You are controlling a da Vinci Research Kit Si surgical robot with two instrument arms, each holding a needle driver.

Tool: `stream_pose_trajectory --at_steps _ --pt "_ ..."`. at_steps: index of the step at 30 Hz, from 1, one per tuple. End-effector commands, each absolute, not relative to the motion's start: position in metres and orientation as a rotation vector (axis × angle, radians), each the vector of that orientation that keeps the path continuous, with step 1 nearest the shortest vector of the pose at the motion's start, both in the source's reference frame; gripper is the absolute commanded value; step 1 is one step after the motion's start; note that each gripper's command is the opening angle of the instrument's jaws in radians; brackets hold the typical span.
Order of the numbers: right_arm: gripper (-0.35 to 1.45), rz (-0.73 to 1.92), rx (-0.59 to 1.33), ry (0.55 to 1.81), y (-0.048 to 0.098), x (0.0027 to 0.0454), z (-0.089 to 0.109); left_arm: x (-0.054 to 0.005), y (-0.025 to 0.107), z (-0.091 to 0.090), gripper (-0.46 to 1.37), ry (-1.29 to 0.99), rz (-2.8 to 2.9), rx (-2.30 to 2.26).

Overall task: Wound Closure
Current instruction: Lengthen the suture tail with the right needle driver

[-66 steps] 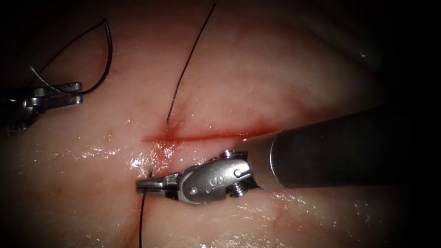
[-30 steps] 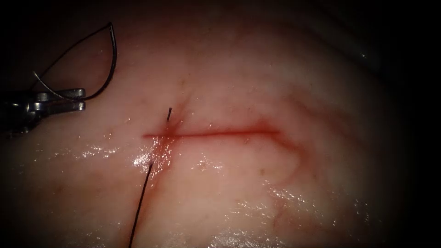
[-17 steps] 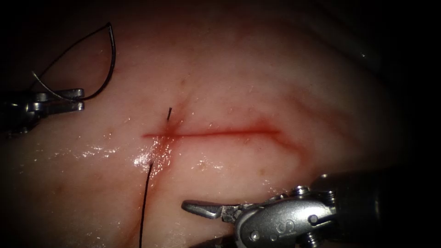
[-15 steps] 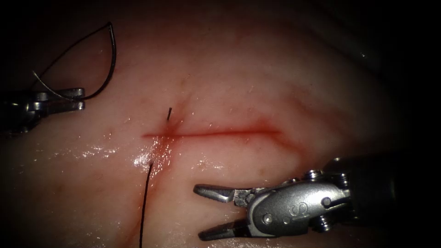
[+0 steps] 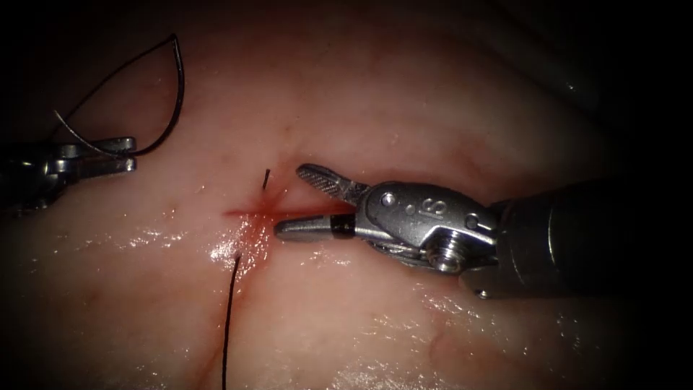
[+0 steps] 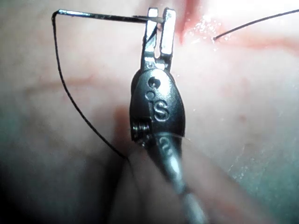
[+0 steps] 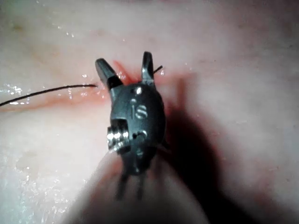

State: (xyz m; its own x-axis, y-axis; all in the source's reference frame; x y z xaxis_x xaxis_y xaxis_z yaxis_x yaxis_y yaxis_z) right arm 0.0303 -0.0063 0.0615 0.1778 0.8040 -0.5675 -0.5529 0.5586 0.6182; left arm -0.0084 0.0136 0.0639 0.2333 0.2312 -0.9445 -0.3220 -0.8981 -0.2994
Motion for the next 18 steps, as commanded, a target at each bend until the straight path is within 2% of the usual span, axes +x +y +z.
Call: stream_pose_trajectory --at_steps 1,6,18 --pt "0.91 1.004 0.304 0.994 -0.0062 0.0307 0.0618 -0.0083 0.0136 0.0639 -0.35 0.076 1.71 -2.085" --pt "0.93 1.139 0.323 0.979 -0.005 0.0323 0.0657 -0.0081 0.0136 0.0638 -0.35 0.073 1.71 -2.087" --pt "0.84 1.181 0.339 0.938 -0.006 0.0324 0.0699 -0.0073 0.0134 0.0638 -0.35 0.066 1.71 -2.092"
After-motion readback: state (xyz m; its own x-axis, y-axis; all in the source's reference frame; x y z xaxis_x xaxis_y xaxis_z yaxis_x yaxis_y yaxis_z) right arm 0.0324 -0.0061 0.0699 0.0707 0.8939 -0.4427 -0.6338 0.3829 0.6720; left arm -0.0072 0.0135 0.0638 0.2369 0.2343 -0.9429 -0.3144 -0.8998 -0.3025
